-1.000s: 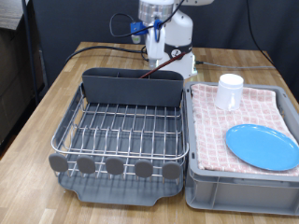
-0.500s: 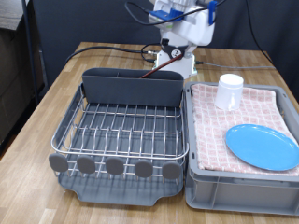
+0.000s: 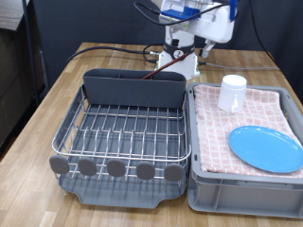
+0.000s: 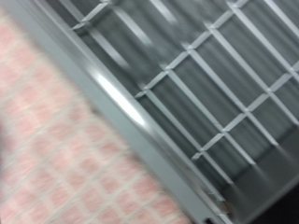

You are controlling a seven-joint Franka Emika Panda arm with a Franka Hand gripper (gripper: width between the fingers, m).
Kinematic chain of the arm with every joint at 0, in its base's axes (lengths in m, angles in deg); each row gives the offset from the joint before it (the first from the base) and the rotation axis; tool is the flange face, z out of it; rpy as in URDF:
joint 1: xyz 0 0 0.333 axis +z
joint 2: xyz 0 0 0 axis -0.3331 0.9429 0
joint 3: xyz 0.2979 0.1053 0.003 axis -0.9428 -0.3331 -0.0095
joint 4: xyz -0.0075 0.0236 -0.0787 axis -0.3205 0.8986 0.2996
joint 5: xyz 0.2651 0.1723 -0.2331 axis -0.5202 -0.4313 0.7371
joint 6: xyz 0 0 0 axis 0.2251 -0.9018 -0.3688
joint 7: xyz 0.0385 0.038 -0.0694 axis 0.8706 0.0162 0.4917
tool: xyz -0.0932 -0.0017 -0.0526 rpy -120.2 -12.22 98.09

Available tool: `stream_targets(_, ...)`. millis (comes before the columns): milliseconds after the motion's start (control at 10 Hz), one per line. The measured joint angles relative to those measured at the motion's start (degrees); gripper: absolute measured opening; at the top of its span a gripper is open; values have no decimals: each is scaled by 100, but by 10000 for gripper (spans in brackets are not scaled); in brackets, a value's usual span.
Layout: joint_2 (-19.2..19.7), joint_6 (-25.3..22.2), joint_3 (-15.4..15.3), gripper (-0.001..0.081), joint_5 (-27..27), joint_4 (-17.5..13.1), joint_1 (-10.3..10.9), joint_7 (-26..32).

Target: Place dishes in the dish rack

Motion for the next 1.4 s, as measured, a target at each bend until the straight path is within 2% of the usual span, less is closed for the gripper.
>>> stream_targets(200, 358, -59, 9, 802, -319, -443, 276, 473)
stream_targets(300, 544, -73, -30, 802, -349, -653, 356, 517)
stream_targets(600, 1167, -317, -249, 802, -340, -1303, 453, 510)
stream_targets(900, 1165, -156, -280, 802, -238, -1295, 452, 535)
stream_targets(1100, 1211, -139, -455, 802, -246, -1419, 484, 485)
stream_targets(1400, 1441, 329, -559, 802, -679, -1414, 586, 416)
